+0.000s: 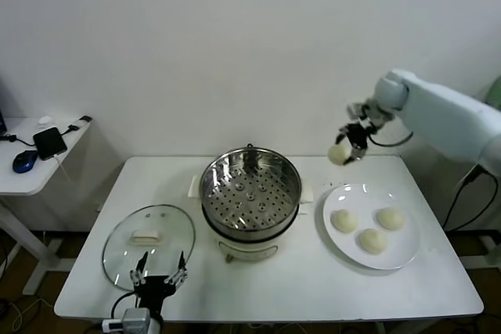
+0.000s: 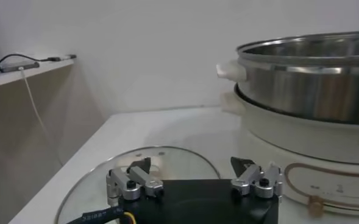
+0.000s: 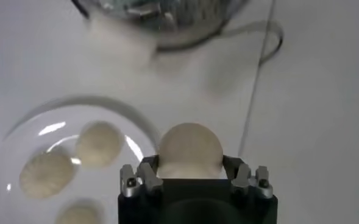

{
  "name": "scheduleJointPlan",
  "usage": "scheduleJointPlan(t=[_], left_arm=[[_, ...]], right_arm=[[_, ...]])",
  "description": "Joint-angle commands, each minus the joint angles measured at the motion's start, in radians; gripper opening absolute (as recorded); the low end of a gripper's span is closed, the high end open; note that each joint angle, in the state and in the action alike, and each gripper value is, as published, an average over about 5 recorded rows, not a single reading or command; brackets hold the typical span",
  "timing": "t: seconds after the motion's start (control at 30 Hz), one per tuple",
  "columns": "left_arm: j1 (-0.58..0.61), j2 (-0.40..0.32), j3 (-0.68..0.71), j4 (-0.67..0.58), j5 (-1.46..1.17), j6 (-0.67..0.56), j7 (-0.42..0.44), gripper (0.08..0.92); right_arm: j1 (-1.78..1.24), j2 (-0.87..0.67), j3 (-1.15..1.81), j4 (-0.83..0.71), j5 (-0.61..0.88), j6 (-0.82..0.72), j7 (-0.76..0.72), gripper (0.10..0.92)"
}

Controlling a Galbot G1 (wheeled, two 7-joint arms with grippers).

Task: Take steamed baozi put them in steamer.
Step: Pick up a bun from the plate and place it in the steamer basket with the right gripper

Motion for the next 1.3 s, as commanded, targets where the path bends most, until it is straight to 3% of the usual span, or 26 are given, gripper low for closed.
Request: scheduleJointPlan(t=[0.03, 0.17, 0.33, 0.43, 0.87, 1.17, 1.3], left_arm=[[-0.004, 0.006, 0.005, -0.001, 0.004, 0.004, 0.0, 0.823], [-0.002, 0.012, 0.007, -0.007, 0.005, 0.006, 0.0, 0.823], [0.006, 0.011, 0.006, -0.023, 0.005, 0.01, 0.002, 0.823], [0.01, 0.01, 0.008, -0.026, 0.008, 0.011, 0.002, 0.823], [0.015, -0.003, 0.021, -0.017, 0.018, 0.003, -0.002, 0.823], [0.019, -0.006, 0.025, -0.016, 0.018, -0.005, -0.012, 0.823], [0.022, -0.006, 0.023, -0.016, 0.016, -0.007, -0.018, 0.823]], right_arm=[[0.217, 0.177, -0.165, 0.374, 0.012, 0.22, 0.006, 0.694], [0.097, 0.239, -0.121, 0.285, -0.212, 0.399, 0.037, 0.695], [-0.116, 0.309, 0.022, -0.007, -0.528, 0.598, 0.084, 0.696], [-0.207, 0.341, 0.1, -0.134, -0.637, 0.651, 0.123, 0.696], [-0.312, 0.379, 0.185, -0.231, -0.772, 0.627, 0.249, 0.696], [-0.319, 0.407, 0.191, -0.29, -0.767, 0.612, 0.246, 0.702], [-0.303, 0.412, 0.162, -0.294, -0.69, 0.594, 0.21, 0.769]])
